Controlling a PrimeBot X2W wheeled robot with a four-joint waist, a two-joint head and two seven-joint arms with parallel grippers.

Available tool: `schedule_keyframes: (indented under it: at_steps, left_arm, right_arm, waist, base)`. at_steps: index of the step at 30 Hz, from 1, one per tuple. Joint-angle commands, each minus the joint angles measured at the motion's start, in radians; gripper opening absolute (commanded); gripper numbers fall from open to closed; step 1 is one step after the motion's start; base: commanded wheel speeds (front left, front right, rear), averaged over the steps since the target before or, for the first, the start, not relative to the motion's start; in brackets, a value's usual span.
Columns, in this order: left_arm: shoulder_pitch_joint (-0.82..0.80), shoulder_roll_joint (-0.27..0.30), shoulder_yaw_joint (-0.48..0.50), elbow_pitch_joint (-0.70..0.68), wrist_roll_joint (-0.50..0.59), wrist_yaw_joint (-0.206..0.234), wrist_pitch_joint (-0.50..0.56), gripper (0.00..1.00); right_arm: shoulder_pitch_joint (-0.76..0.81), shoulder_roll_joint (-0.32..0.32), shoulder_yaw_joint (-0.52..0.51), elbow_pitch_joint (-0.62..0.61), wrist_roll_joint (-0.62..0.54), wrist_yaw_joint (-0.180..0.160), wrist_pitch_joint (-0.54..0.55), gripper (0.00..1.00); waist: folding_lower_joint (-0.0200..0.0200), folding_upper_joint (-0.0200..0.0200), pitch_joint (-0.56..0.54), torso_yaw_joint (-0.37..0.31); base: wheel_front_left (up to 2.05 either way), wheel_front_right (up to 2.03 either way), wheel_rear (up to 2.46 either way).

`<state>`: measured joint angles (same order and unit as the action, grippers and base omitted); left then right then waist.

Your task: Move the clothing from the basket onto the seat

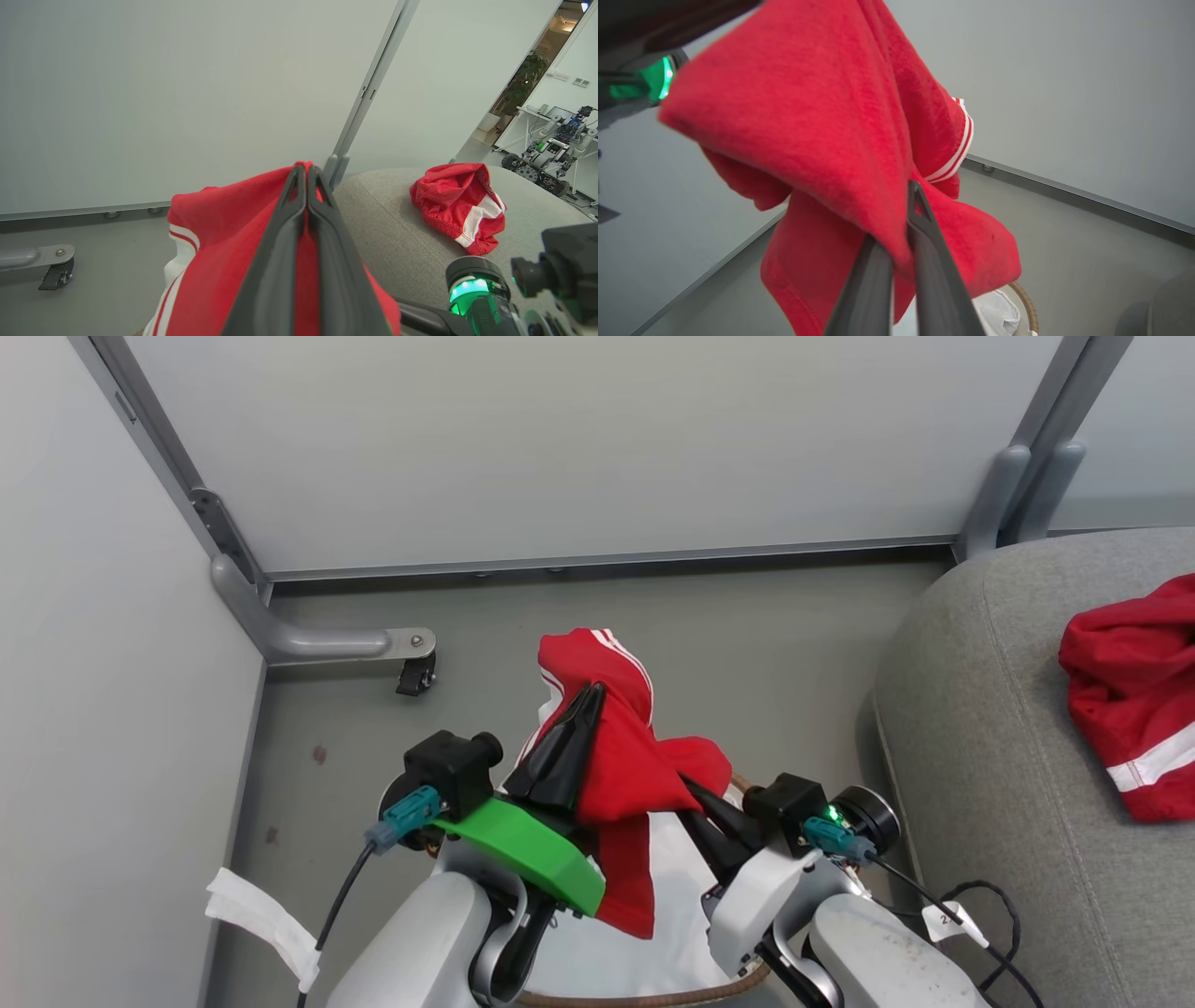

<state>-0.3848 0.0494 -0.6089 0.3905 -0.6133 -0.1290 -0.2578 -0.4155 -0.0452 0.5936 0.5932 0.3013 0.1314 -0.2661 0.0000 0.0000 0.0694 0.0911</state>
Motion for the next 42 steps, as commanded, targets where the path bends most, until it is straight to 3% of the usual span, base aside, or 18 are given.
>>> schedule_keyframes:
  at_steps: [1,5,6,7,8,16,30,38,42]
  left_arm:
    - [-0.01,0.003,0.018,-0.009,0.005,-0.003,-0.012,0.0]
    - [-0.001,0.004,0.025,0.004,0.011,-0.003,-0.012,0.0]
    - [0.002,0.004,0.028,0.008,0.017,-0.001,-0.012,0.12]
    - [0.008,0.004,0.032,0.017,0.019,0.001,-0.012,0.72]
    - [0.012,0.004,0.038,0.018,0.024,0.003,-0.012,1.0]
    - [0.055,0.009,0.089,0.044,0.095,0.002,-0.007,1.0]
    - [0.119,0.01,0.2,0.016,0.18,-0.003,-0.007,1.0]
    - [0.107,0.012,0.196,0.007,0.207,-0.004,-0.007,1.0]
    - [0.079,0.012,0.155,0.006,0.215,-0.003,-0.007,1.0]
  right_arm:
    - [0.034,-0.012,-0.008,0.004,0.006,-0.001,0.003,0.0]
    - [0.051,-0.011,-0.03,-0.037,0.019,-0.001,0.003,0.0]
    - [0.058,-0.011,-0.032,-0.045,0.026,-0.001,0.002,0.0]
    - [0.066,-0.011,-0.036,-0.056,0.033,-0.001,0.002,0.0]
    - [0.073,-0.011,-0.04,-0.063,0.039,-0.001,0.002,0.0]
    - [0.133,-0.008,-0.111,-0.175,0.085,-0.001,0.0,0.0]
    - [0.205,-0.006,-0.221,-0.349,0.133,-0.001,0.0,0.0]
    - [0.219,-0.007,-0.29,-0.428,0.169,-0.001,0.0,0.0]
    - [0.228,-0.006,-0.371,-0.49,0.166,-0.001,0.0,0.0]
  waist:
    - [0.0,0.0,-0.001,-0.002]
    - [0.0,0.0,-0.005,-0.012]
    - [0.0,0.0,-0.008,-0.016]
    - [0.0,0.0,-0.011,-0.022]
    - [0.0,0.0,-0.014,-0.028]
    - [0.0,0.0,-0.027,-0.122]
    - [0.0,0.0,0.01,-0.453]
    - [0.0,0.0,0.044,-0.605]
    - [0.0,0.0,0.073,-0.621]
  base:
    - [0.0,0.0,0.0]
    - [0.0,0.0,0.0]
    - [0.0,0.0,0.0]
    - [0.0,0.0,0.0]
    - [0.0,0.0,0.0]
    - [0.0,0.0,0.0]
    - [0.0,0.0,0.0]
    - [0.0,0.0,0.0]
    - [0.0,0.0,0.0]
